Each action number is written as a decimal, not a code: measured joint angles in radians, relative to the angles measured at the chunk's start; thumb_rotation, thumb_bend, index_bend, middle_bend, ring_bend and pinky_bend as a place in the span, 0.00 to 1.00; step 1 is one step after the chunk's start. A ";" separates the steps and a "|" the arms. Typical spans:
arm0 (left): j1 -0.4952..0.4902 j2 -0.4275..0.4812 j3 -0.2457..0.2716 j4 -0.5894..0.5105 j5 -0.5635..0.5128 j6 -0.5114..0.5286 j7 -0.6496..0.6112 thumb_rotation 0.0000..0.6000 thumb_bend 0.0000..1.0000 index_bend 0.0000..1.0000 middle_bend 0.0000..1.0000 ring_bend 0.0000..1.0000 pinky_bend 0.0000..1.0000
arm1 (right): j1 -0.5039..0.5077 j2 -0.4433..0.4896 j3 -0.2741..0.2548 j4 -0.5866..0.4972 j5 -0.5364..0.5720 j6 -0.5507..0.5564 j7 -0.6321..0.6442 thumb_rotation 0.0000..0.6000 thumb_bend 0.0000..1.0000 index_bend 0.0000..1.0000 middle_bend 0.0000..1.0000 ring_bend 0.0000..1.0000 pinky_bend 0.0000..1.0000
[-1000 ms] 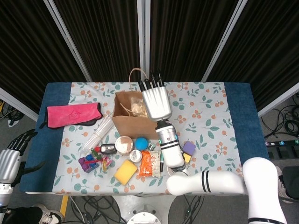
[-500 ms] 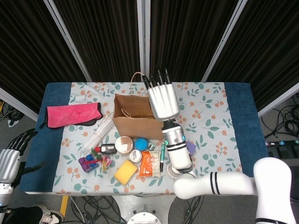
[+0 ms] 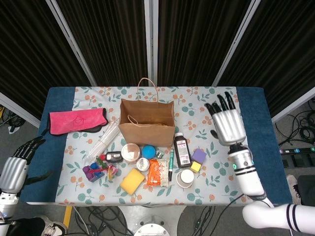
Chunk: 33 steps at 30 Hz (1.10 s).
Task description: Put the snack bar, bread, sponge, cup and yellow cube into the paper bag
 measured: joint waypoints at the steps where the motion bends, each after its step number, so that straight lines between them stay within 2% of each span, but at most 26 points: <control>1: 0.000 -0.001 0.001 -0.001 0.002 -0.001 0.005 1.00 0.16 0.20 0.23 0.18 0.22 | -0.016 0.009 -0.029 0.012 -0.022 -0.036 0.043 1.00 0.00 0.23 0.32 0.11 0.00; 5: 0.000 -0.006 0.006 -0.006 0.009 -0.001 0.026 1.00 0.16 0.20 0.23 0.18 0.22 | -0.068 0.020 -0.135 0.122 -0.129 -0.197 0.207 1.00 0.00 0.24 0.31 0.10 0.00; 11: 0.005 -0.003 0.007 -0.009 0.006 0.004 0.046 1.00 0.16 0.20 0.23 0.18 0.22 | -0.091 -0.050 -0.185 0.341 -0.296 -0.277 0.321 1.00 0.00 0.25 0.28 0.09 0.00; 14: 0.007 -0.004 0.007 -0.003 0.004 0.006 0.051 1.00 0.16 0.20 0.23 0.18 0.22 | -0.093 -0.113 -0.189 0.438 -0.351 -0.304 0.381 1.00 0.00 0.24 0.27 0.08 0.00; 18: 0.006 -0.008 0.005 0.008 0.003 0.005 0.053 1.00 0.16 0.20 0.23 0.18 0.22 | -0.090 -0.187 -0.187 0.516 -0.397 -0.339 0.415 1.00 0.00 0.24 0.27 0.08 0.00; 26: 0.004 -0.014 0.002 0.022 -0.003 0.002 0.041 1.00 0.16 0.20 0.23 0.18 0.22 | -0.089 -0.256 -0.168 0.558 -0.410 -0.375 0.392 1.00 0.01 0.24 0.28 0.08 0.00; 33: -0.001 -0.013 -0.005 0.025 -0.006 0.002 0.032 1.00 0.16 0.20 0.23 0.18 0.22 | -0.090 -0.281 -0.152 0.564 -0.398 -0.395 0.362 1.00 0.05 0.24 0.30 0.09 0.00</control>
